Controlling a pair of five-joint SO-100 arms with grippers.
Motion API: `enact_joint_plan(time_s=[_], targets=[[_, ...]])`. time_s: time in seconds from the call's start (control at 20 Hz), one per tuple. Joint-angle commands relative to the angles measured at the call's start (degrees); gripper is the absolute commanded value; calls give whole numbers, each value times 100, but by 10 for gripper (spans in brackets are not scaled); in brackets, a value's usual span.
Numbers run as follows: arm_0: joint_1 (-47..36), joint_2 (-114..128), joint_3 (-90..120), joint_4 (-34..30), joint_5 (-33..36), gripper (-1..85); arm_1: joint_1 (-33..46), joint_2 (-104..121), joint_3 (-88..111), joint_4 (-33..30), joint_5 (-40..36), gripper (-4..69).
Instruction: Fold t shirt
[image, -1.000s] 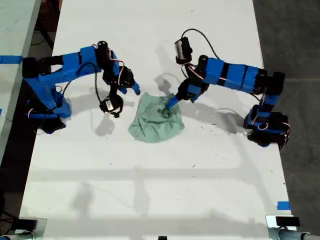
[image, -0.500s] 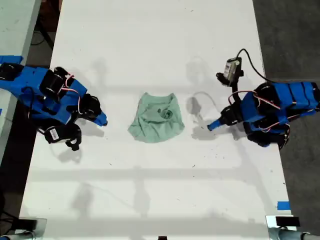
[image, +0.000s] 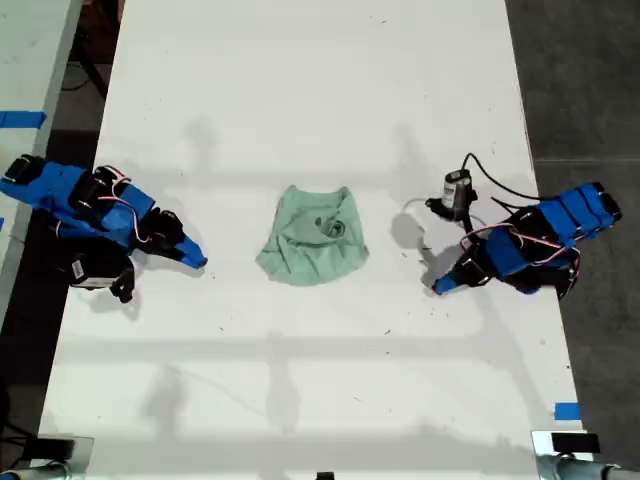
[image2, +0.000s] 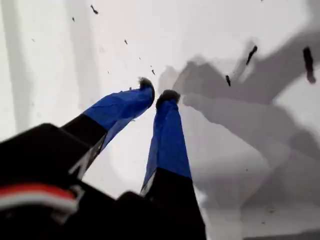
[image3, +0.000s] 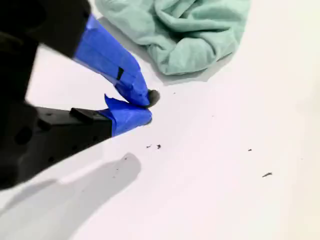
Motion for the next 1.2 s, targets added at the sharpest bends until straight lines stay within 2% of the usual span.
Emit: enact_joint_plan(time_s=[0.0,0.05,0.15,0.25,0.3,0.35,0.4,0.45,0.55,0.6,0.9,1.15], targets=[[123,677,624,-369,158,-3,-18,53,272,-176,-2153,47],[97,659,932,-492,378,-3,-26,53,272,-176,-2188,46],[211,580,940,-466,1257,7,0,53,281,-185,-2373,45],[105,536,940,-466,1626,33,18,53,281,-185,-2373,44],[-26,492,940,-466,2092,184,18,53,281,-185,-2373,44],[62,615,949,-483,2118,224,18,53,281,-185,-2373,44],[18,677,949,-501,1934,211,18,53,281,-185,-2373,44],[-149,668,949,-492,2241,206,18,53,281,-185,-2373,44],[-281,650,949,-492,3885,206,18,53,281,-185,-2373,43],[-264,642,949,-510,5027,199,18,53,281,-185,-2373,43],[633,650,949,-501,4983,79,18,53,281,-185,-2373,42],[756,650,949,-492,4966,67,18,53,281,-185,-2373,42]])
